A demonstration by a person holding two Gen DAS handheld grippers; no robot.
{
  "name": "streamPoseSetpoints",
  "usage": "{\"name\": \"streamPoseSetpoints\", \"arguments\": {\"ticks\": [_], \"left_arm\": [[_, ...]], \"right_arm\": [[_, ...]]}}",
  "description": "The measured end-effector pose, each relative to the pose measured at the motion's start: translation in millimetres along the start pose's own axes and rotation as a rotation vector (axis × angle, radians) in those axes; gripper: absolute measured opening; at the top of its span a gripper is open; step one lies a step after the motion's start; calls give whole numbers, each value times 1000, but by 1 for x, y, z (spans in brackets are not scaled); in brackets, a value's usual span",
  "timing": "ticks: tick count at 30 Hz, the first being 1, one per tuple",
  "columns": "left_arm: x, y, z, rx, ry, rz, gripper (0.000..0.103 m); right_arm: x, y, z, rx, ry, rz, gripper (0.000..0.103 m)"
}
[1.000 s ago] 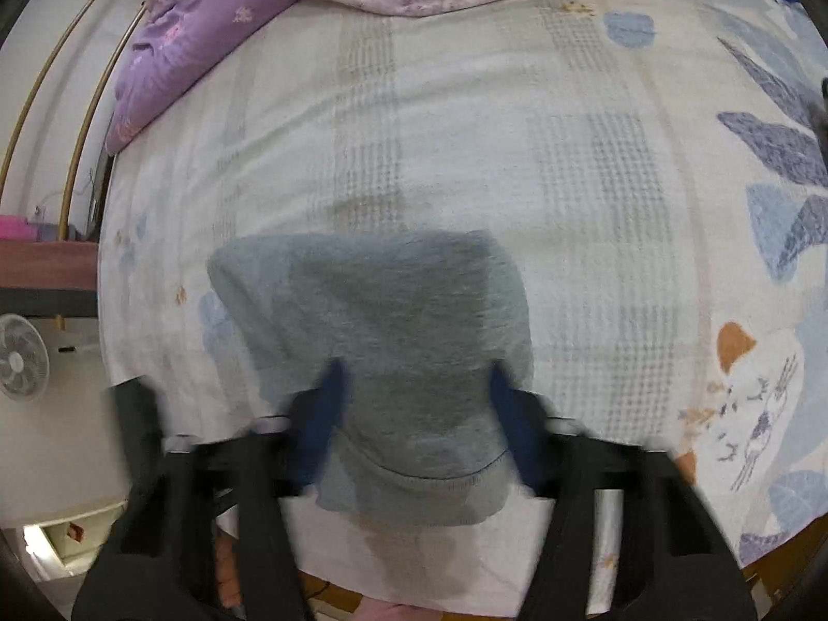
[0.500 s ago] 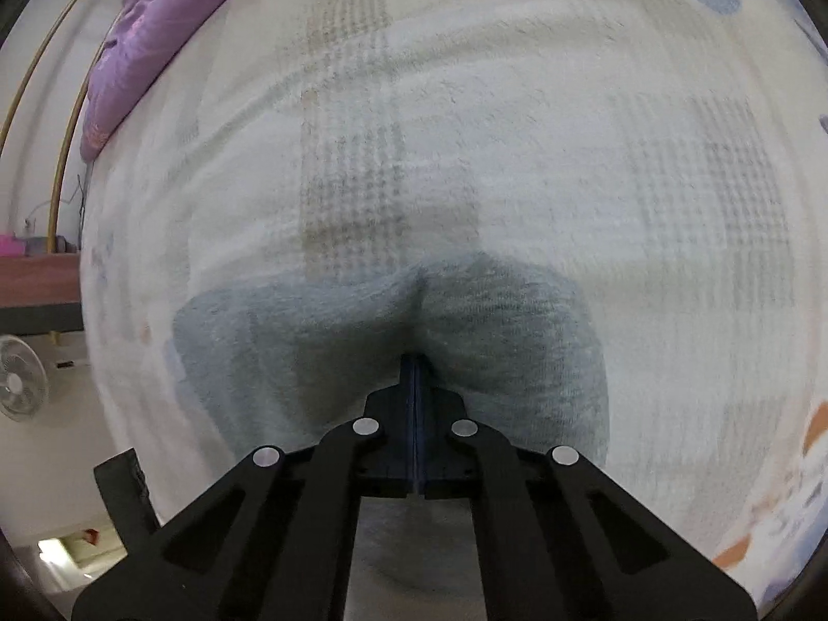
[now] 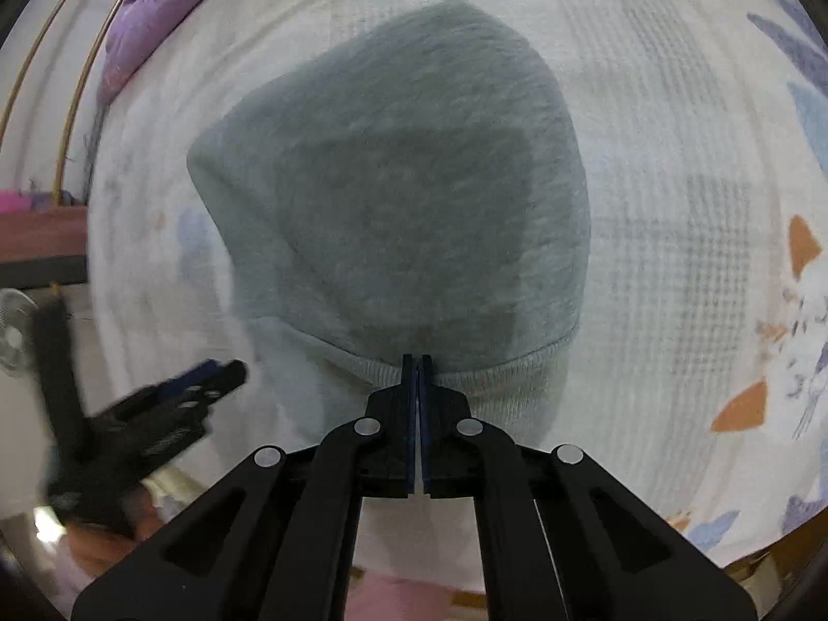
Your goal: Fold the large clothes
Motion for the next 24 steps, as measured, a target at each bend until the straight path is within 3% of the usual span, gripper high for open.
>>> {"name": "streamPoseSetpoints", "arguments": {"ticks": [2, 4, 5, 6, 8, 14, 17, 24], "left_arm": [[-10, -6, 4, -13, 18, 33, 65], [-25, -18, 8, 50, 9, 93, 81], [-32, -22, 10, 85, 5, 122, 84], [-37, -22, 11, 105, 5, 132, 85], [-50, -16, 10, 128, 17, 132, 89], [-79, 14, 10, 166, 36, 121, 89], [-86, 34, 8, 238, 51, 86, 89], [-87, 45, 3, 306, 93, 74, 91]], "right_arm": [[-9, -9, 2, -83, 83, -31, 6], [-21, -44, 4, -92, 69, 66, 30], [-27, -60, 9, -43, 47, 131, 81], [-30, -70, 15, -7, 37, 182, 95], [-38, -77, 25, 15, 28, 218, 96], [-56, -41, 50, -66, 25, 121, 96], [-64, -26, 51, -107, -10, 97, 96], [-72, 8, 42, -310, -4, 57, 96]]}}
Point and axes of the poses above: each gripper's, at about its wrist camera, not at the fingertips, and y roughly the way its jaws point, z to its right, x to its underside, the point moved 7 cm from there along y, roughly the way its jaws point, and after that the axes turned 3 degrees about x, right-handed, at the moved point
